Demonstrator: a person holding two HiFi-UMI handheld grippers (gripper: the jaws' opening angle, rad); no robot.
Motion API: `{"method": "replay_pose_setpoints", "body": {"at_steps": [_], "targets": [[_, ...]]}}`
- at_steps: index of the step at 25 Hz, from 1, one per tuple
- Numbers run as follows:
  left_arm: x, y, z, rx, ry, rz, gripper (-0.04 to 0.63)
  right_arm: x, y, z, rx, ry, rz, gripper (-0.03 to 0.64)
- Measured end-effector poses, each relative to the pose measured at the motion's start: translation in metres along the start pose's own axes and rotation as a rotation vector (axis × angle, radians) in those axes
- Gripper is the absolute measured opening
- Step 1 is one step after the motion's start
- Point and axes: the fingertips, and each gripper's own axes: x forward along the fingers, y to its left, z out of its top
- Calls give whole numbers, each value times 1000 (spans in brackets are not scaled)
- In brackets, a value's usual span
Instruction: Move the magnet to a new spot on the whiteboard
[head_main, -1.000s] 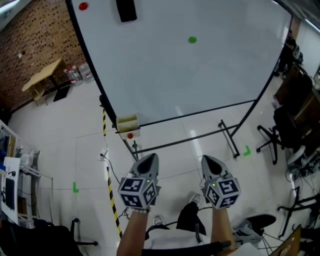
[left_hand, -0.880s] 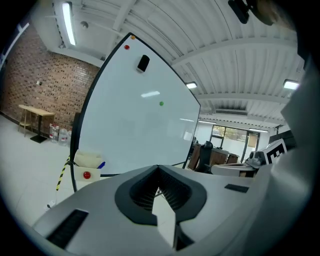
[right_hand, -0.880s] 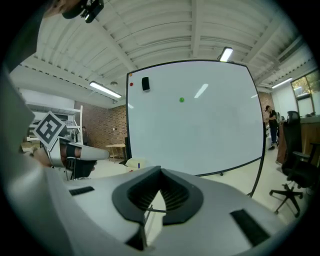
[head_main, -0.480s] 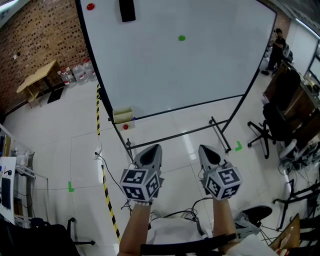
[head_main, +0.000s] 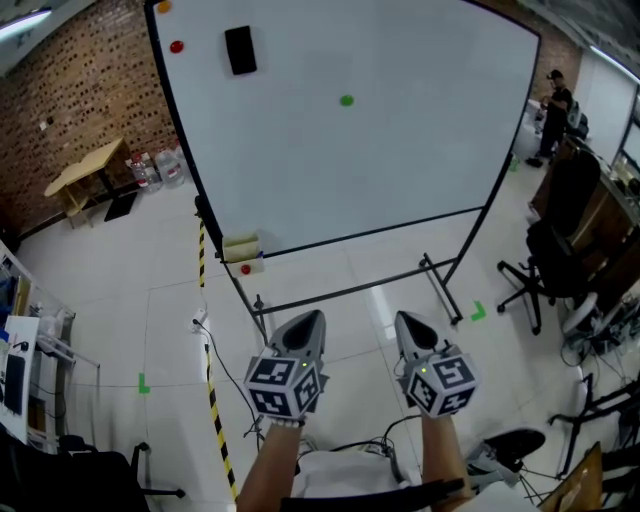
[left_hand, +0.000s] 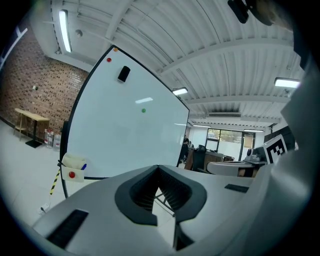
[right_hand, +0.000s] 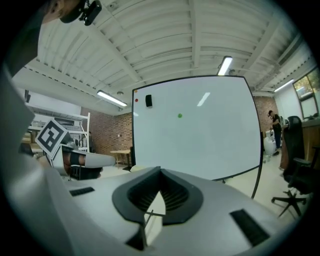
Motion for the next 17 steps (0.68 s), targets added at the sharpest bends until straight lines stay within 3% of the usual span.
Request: {"method": "replay_pose_setpoints", "body": {"at_steps": [17], "targets": [[-9, -1, 2, 3, -9, 7, -2, -7, 3, 1, 1, -13, -7, -2]]}}
